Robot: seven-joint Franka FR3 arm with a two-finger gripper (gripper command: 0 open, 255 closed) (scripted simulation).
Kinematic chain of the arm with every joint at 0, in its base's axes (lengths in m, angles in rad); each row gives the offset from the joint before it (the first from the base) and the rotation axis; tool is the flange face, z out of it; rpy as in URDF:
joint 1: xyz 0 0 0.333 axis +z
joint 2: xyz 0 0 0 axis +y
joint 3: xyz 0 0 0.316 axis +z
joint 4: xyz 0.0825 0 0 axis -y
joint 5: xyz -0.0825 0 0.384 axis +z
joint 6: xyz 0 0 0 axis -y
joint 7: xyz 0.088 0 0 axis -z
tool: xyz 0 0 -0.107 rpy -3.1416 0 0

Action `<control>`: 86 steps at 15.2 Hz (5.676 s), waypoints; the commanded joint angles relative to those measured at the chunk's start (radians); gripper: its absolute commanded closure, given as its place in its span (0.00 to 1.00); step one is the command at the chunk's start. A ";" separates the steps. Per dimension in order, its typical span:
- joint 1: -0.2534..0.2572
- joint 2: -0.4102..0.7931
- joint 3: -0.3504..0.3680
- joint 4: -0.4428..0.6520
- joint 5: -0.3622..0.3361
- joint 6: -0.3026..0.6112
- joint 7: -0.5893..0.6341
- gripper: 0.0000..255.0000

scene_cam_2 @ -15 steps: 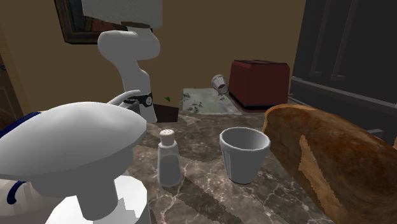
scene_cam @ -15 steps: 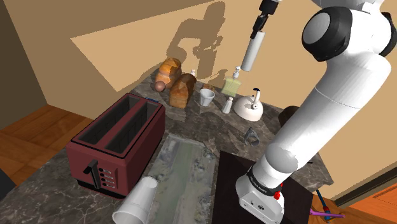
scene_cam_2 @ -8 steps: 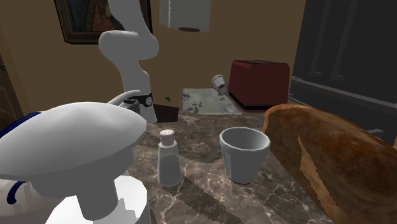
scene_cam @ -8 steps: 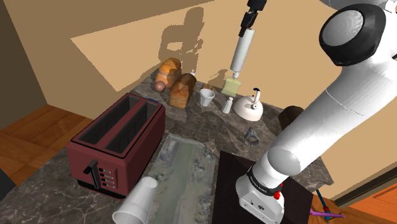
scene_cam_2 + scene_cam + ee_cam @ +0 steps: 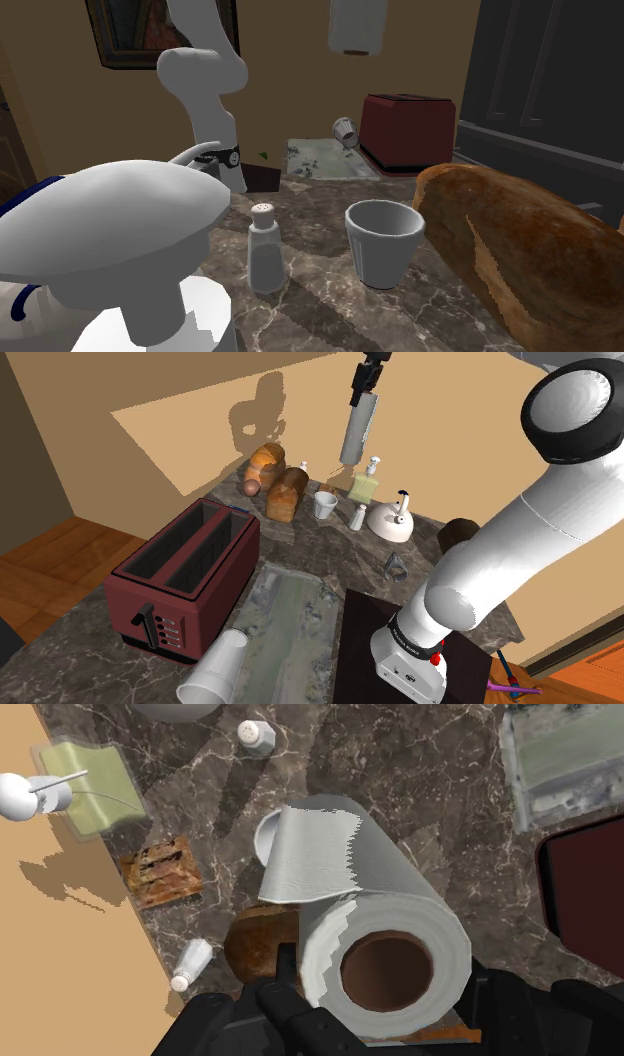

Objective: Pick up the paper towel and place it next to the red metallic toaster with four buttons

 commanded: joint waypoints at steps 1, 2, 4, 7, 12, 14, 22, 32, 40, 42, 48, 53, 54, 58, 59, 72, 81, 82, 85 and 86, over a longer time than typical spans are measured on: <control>0.021 0.000 0.030 -0.004 0.000 0.001 0.052 1.00; 0.031 0.000 0.045 -0.003 0.000 0.000 0.077 1.00; 0.050 0.005 0.074 0.001 0.002 -0.002 0.126 1.00; 0.081 0.020 0.115 0.017 0.006 -0.006 0.197 1.00; 0.131 0.068 0.179 0.070 0.013 -0.018 0.311 1.00; 0.152 0.094 0.203 0.101 0.015 -0.025 0.355 1.00; 0.238 0.248 0.288 0.295 0.014 -0.075 0.524 1.00; 0.285 0.305 0.321 0.287 0.007 -0.014 0.606 1.00; 0.284 0.261 0.320 0.117 0.007 0.112 0.612 1.00; 0.284 0.254 0.320 0.080 0.007 0.141 0.614 1.00; 0.283 0.239 0.320 -0.021 0.006 0.227 0.618 1.00; 0.283 0.234 0.320 -0.094 0.006 0.296 0.622 1.00; 0.283 0.234 0.320 -0.108 0.005 0.309 0.623 1.00; 0.282 0.235 0.320 -0.161 0.005 0.363 0.626 1.00; 0.282 0.236 0.320 -0.173 0.004 0.376 0.627 1.00; 0.282 0.266 0.319 -0.311 0.000 0.543 0.636 1.00; 0.281 0.290 0.318 -0.360 -0.003 0.617 0.641 1.00; 0.281 0.290 0.318 -0.360 -0.003 0.617 0.641 1.00; 0.281 0.290 0.318 -0.360 -0.003 0.617 0.641 1.00; 0.281 0.290 0.318 -0.360 -0.003 0.617 0.641 1.00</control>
